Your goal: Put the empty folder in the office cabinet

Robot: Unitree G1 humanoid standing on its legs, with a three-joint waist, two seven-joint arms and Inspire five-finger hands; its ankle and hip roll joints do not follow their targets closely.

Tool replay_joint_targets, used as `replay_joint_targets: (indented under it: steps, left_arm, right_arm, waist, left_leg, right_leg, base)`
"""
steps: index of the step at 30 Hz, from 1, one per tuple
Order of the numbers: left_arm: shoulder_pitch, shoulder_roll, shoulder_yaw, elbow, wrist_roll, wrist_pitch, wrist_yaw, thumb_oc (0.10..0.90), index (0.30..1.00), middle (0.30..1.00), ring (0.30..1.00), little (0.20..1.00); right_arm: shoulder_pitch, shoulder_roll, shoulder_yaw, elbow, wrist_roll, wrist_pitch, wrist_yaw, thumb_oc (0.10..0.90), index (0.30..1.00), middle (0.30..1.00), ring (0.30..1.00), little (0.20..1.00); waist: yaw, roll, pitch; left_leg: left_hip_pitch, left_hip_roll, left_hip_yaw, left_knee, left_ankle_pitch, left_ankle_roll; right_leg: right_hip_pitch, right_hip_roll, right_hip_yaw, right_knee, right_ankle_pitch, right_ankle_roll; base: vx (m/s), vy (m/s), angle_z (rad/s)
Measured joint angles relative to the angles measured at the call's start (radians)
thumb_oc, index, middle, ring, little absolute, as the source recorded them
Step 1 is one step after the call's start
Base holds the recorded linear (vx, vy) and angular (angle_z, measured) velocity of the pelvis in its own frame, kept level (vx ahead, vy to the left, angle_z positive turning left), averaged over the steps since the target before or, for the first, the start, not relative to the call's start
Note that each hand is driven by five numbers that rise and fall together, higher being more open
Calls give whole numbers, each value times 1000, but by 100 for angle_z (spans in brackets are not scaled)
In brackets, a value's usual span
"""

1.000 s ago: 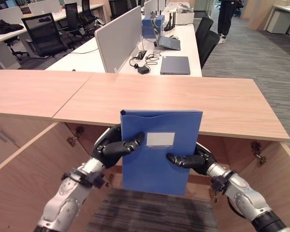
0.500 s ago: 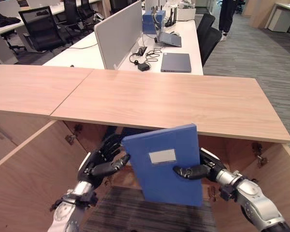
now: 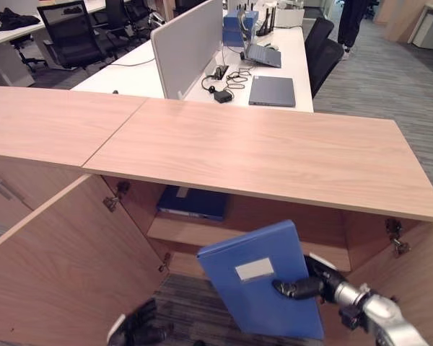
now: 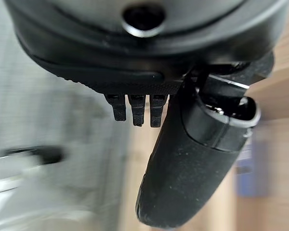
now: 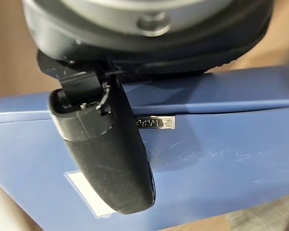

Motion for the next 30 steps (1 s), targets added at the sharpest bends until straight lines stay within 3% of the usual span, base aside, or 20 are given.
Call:
replay_joint_targets:
  steps: [3,8,11,12,16,26,30]
  left_arm:
    - [-10,-22,-12,48,5,-4,28,800,900,900,900,900]
    - [-57,-21,-58,107,12,-9,67,800,900,900,900,900]
    - [-68,-22,-81,114,22,-12,92,800,900,900,900,900]
    - [-70,-23,-88,119,39,-23,100,800,900,900,900,900]
    - [-86,-18,-124,112,42,-26,126,800,900,900,900,900]
    - [-93,-14,-214,45,80,-34,132,800,900,900,900,900]
    - [-107,27,-304,-30,104,-50,137,800,900,900,900,900]
  right_arm:
    - [-8,79,0,106,77,-22,-73,400,300,300,300,300]
    - [-66,206,-9,284,342,-71,-174,400,300,300,300,300]
    - [-64,264,-7,333,448,-71,-200,400,300,300,300,300]
    - [-66,304,-9,362,539,-72,-220,400,300,300,300,300]
    - [-102,333,-22,363,708,-88,-263,400,300,300,300,300]
    - [-472,347,-328,366,964,-364,-397,400,300,300,300,300]
    - [-694,282,-465,490,1047,-456,-476,400,300,300,300,300]
  waist:
    - [2,9,-1]
    - [4,14,-3]
    - [4,18,-2]
    - [6,20,-2]
    - [12,33,9]
    - [61,103,48]
    - [87,147,72]
  left_leg:
    - [-4,0,-2,0,2,0]
    - [-13,3,-10,0,5,-2]
    - [-17,2,-10,0,6,-1]
    - [-28,1,-11,0,7,-2]
    - [-57,0,-29,0,22,-9]
    - [-109,-4,-59,1,44,-11]
    - [-128,-13,-69,5,52,-11]
  right_leg:
    - [-1,0,-6,0,0,0]
    - [-5,3,-13,0,-1,0]
    - [-9,2,-14,0,-1,0]
    - [-19,2,-14,0,-1,0]
    - [-40,0,-27,0,2,-1]
    - [-73,-2,-61,0,7,-5]
    - [-92,-11,-69,1,10,-2]
  base:
    - [5,-5,4]
    - [-4,-8,5]
    - [0,0,0]
    - [-38,3,1]
    - [-23,8,9]
    - [-1,8,10]
    - [-43,1,7]
